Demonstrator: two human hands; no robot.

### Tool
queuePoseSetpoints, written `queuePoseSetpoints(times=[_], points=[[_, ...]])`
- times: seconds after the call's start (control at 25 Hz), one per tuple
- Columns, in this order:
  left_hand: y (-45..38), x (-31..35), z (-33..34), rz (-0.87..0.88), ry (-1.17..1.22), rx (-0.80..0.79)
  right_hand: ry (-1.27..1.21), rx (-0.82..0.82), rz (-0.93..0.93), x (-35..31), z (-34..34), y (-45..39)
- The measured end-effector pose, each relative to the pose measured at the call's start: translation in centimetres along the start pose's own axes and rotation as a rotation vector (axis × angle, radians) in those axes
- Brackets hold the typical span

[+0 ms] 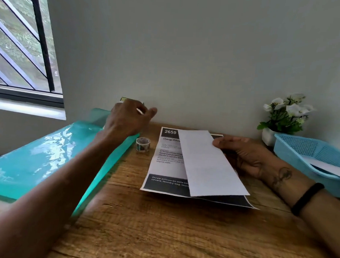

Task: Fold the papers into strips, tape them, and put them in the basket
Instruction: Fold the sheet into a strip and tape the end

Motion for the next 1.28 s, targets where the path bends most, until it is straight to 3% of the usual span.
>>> queuePoseSetpoints(times=[0.12,0.24,0.32,0.44,0.56,0.64,0.76,0.96,1.08,1.28], points=[[-0.5,-1.2,-0.7,0.038,-0.216,-0.541,0.163,0.12,-0.095,0.4,0.2,0.3],[-0.8,-1.6,-0.1,0.113,-0.29,-0.708,0.565,0.23,-0.313,0.4,0.7,0.7],[-0.9,-2.0,0.4,0.146,-0.274,-0.69,0.815,0.261,-0.482,0.5,1.1,0.8],[-0.9,-2.3,0.8,0.186,-0.242,-0.602,0.88,0.269,-0.643,0.6,1.7,1.1],[0.1,-0.8,1.2,0.365,-0.102,-0.261,0.738,0.196,-0.703,0.5,2.3,1.0],[1.6,1.7,2.1,0.509,0.047,-0.097,0.455,0.091,-0.589,0.4,3.2,1.0],[4.3,5.2,3.8,0.694,0.049,-0.061,0.227,-0.028,-0.381,0.5,3.7,1.2],[5.4,5.8,4.3,0.802,0.021,0.027,0.192,-0.07,-0.323,0.5,3.4,1.3],[5.0,5.6,4.3,0.739,0.081,-0.014,0.183,-0.08,-0.366,0.6,3.4,1.3],[4.2,4.9,4.5,0.465,0.252,-0.2,0.309,0.001,-0.488,0.9,3.2,1.1]])
Point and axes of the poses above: each hand's wrist, its own y-axis away from the middle knuckle, its own z-axis out of the palm, x = y × z, the point moved 1 cm from there along -y, towards the middle knuckle, and after that the axes turned 7 degrees about -y, right-handed, at the moved point
